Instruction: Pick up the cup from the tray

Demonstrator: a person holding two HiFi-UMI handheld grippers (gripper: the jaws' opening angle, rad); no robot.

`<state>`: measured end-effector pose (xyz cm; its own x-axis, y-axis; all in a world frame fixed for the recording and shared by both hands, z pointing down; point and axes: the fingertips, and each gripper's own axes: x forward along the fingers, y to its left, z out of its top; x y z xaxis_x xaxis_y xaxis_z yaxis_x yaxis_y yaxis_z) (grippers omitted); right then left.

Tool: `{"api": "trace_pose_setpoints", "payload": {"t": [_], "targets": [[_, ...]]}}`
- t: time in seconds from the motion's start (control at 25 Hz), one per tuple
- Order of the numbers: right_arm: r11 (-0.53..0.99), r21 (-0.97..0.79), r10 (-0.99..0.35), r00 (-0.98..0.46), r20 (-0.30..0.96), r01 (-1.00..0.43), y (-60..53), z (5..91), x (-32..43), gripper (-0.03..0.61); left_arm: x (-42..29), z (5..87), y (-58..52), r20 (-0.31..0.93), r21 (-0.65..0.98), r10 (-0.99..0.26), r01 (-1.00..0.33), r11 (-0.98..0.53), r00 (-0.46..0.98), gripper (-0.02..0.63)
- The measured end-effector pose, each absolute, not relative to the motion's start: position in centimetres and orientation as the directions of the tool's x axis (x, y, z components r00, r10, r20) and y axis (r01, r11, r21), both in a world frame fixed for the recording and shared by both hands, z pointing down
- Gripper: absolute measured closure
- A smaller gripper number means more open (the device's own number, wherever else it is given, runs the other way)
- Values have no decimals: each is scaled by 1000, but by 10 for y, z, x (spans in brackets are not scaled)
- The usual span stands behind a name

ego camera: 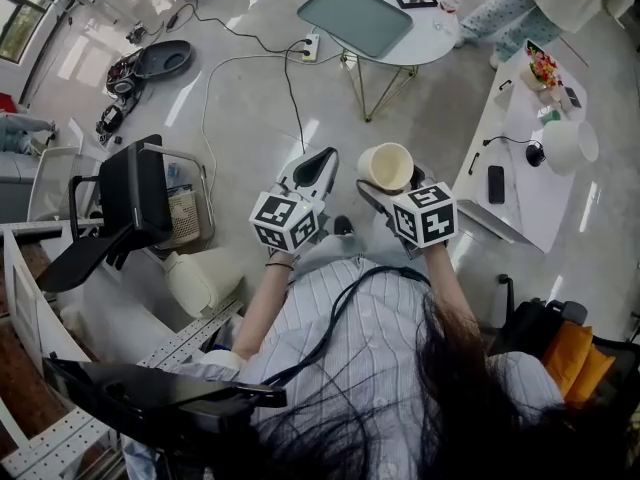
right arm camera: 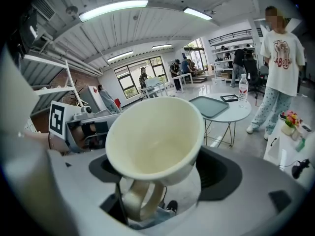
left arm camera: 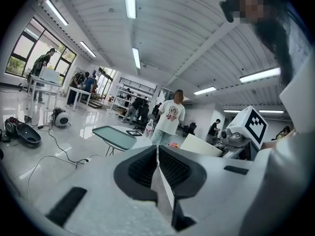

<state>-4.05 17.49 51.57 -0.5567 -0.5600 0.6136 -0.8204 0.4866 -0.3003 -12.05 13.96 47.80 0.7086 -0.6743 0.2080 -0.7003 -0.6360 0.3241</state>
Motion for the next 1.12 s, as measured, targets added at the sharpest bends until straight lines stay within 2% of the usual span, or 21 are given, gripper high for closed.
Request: {"api": "trace_pose_setpoints", "payload": {"t": [1.12], "targets": [[481,-280,-592,-544,595,-831,190,511,-29,164,-96,472,146,183,296,-639,-662,-689,747,598]]}}
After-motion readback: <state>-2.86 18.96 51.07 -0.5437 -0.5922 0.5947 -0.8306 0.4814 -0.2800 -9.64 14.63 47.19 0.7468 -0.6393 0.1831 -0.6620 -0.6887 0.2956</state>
